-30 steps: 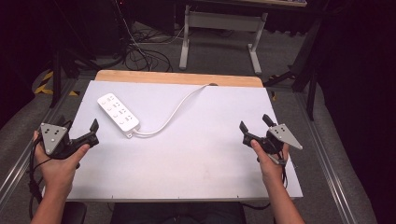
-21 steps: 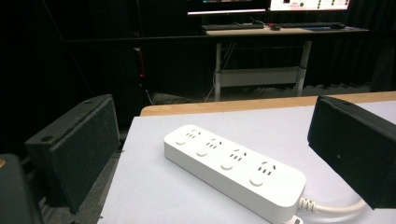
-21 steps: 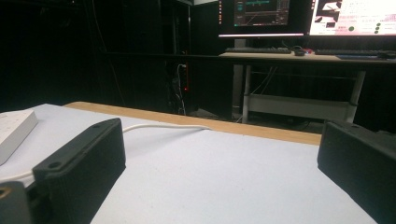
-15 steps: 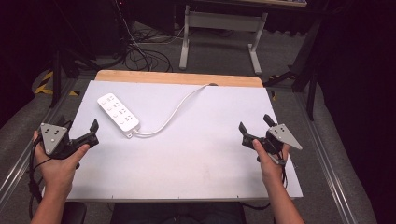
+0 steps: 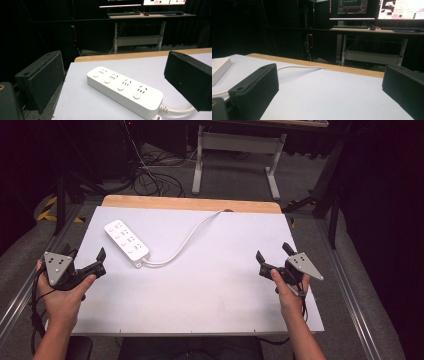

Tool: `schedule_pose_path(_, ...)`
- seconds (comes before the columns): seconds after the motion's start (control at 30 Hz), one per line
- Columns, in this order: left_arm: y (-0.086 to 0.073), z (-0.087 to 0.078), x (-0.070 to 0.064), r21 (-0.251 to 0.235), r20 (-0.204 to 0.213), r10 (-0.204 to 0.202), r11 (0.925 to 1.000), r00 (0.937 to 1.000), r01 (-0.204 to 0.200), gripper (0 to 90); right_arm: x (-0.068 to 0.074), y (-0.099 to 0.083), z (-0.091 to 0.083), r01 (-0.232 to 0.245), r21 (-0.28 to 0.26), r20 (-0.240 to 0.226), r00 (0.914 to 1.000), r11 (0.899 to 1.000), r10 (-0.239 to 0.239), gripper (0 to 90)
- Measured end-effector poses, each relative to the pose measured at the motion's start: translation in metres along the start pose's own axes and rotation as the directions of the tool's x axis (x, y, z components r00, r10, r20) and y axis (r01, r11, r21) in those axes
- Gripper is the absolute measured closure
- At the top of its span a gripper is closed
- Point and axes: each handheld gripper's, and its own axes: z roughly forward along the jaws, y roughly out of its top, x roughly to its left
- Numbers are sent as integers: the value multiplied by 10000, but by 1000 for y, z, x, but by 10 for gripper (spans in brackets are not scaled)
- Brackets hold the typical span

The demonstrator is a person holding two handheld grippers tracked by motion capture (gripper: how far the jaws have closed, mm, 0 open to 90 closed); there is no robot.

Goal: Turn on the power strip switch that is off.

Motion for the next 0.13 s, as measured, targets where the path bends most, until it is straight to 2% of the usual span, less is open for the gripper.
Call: schedule_pose_path(0.13, 0, 0, 0, -2, -4, -10, 10000, 10000, 10, 35, 0, 0, 0, 4, 5, 9, 10000, 10000, -4, 11)
